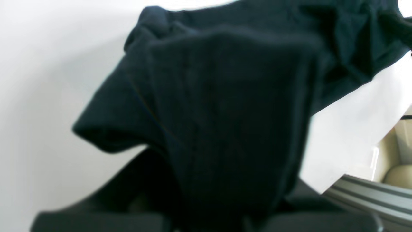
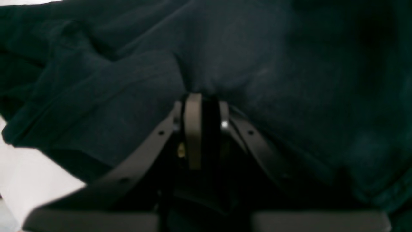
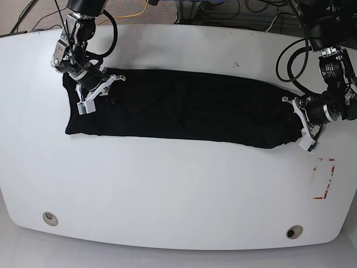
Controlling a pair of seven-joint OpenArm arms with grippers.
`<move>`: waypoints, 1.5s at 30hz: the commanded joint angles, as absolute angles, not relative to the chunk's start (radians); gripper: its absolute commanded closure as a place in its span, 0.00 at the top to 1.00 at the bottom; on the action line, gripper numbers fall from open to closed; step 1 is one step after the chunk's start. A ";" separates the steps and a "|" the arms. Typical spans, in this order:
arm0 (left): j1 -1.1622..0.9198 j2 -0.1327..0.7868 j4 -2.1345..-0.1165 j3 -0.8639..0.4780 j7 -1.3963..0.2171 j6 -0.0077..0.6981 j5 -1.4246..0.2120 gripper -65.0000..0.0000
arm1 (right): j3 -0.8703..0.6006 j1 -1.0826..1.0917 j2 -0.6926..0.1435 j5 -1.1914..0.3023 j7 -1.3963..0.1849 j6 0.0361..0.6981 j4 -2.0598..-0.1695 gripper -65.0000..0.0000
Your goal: Layout the t-shirt on the table in an organized manner, then fold the t-shirt properly
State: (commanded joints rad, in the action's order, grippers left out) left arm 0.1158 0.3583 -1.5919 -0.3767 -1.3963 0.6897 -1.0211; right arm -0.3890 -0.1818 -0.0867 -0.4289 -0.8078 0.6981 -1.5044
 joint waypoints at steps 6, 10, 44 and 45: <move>0.120 0.349 -1.592 -0.375 -1.396 0.674 -1.029 0.00 | -0.318 -0.203 -0.085 -0.432 -0.802 0.698 -1.532 0.10; 0.142 0.288 -1.592 -0.375 -1.396 0.601 -1.029 0.00 | -0.295 -0.211 -0.082 -0.433 -0.800 0.698 -1.555 0.10; 0.148 0.070 -1.474 -0.372 -1.396 0.547 -0.952 0.00 | -0.280 -0.234 -0.061 -0.429 -0.805 0.698 -1.612 0.10; 0.148 0.065 -1.474 -0.372 -1.396 0.547 -0.952 0.00 | -0.280 -0.234 -0.061 -0.429 -0.803 0.698 -1.612 0.10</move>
